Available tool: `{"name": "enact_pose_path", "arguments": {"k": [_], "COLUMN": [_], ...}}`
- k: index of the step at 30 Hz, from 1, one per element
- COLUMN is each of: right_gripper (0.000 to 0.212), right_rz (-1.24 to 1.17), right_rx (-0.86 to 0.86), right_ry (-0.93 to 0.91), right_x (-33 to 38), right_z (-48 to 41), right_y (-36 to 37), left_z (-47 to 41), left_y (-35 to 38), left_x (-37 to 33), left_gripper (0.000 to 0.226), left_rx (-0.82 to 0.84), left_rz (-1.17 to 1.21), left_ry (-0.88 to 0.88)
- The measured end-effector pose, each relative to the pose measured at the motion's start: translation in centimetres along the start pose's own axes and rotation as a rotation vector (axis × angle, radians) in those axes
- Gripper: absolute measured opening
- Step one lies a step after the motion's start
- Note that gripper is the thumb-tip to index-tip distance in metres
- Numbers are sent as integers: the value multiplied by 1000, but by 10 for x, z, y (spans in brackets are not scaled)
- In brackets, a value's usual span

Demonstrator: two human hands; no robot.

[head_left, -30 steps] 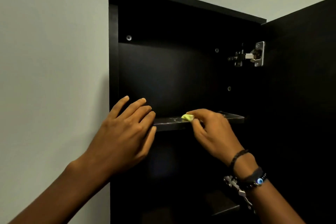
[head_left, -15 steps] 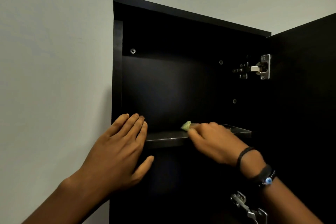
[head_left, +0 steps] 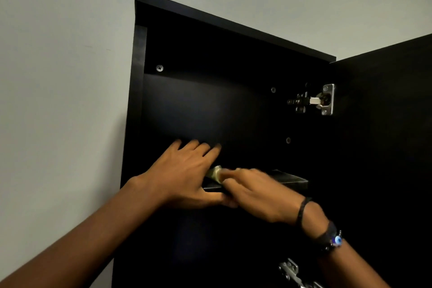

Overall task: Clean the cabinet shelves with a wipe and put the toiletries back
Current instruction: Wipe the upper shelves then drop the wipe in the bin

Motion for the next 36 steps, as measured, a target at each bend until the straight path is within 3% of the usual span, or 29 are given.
{"name": "enact_pose_path", "arguments": {"k": [3, 6, 10, 15, 20, 27, 29, 32, 34, 36], "right_gripper": [21, 27, 32, 37, 37, 35, 36, 40, 41, 36], "right_rz": [-47, -11, 122, 125, 242, 339, 322, 33, 54, 214], "right_rx": [-18, 5, 71, 66, 38, -27, -92, -43, -59, -122], "right_ry": [-138, 47, 387, 492, 555, 527, 386, 180, 203, 365], "right_x": [27, -15, -100, -136, -139, -98, -63, -16, -26, -64], "right_z": [3, -1, -7, -19, -17, -1, 4, 7, 5, 6], "right_y": [1, -4, -17, -35, -32, -46, -47, -32, -31, -43], "left_z": [-8, -3, -1, 2, 3, 3, 2, 1, 1, 2], "left_y": [16, 21, 27, 32, 33, 38, 40, 41, 42, 43], "left_x": [2, 4, 1, -8, -7, -7, -6, -7, -7, -7], "left_gripper": [113, 127, 122, 110, 108, 111, 113, 117, 117, 115], "left_rx": [53, 95, 166, 294, 310, 346, 353, 353, 370, 396], "left_rz": [209, 346, 441, 466, 467, 434, 440, 435, 433, 431], "left_ry": [-2, -28, -38, -15, -18, -18, -20, -12, -8, -4]}}
Point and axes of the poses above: each hand's wrist, its own z-axis away from the middle knuckle, its own y-axis out of the palm, x = y × z, the point moved 10 cm from there along -z, towards the middle knuckle, and after that the axes turned 2 degrees about -z, right-handed, at the moved point
